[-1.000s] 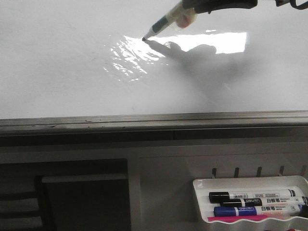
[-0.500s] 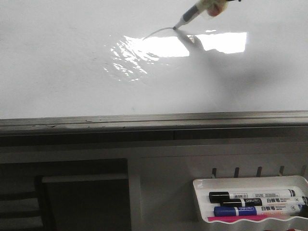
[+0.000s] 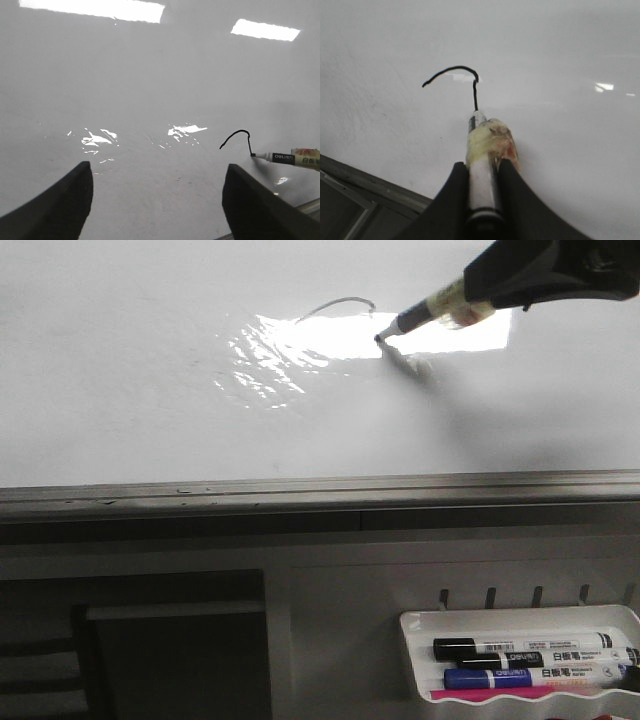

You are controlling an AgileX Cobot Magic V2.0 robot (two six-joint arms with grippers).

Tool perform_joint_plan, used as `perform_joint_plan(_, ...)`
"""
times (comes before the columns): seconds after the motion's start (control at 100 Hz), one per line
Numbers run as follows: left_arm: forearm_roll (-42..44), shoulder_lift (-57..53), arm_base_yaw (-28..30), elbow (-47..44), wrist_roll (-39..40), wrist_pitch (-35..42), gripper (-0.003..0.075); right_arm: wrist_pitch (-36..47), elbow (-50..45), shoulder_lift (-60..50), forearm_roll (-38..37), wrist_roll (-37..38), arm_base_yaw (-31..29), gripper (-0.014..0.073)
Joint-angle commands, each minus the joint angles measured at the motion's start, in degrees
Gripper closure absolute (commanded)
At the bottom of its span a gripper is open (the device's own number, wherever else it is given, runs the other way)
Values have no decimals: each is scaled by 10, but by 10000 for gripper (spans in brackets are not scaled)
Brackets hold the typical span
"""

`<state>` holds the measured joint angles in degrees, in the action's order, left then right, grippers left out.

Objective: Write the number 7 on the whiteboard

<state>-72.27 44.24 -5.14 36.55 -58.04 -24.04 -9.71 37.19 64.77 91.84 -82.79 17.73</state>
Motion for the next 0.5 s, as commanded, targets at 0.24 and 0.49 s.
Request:
perform_joint_plan(0.24,-23,-4,1,16,4,11,230,-38,-59,-40,24,5,-5,647)
perform_joint_plan(0.49,-24,-4,1,22,-17,-41,230,-152,-56,-99,21,61,-5,647)
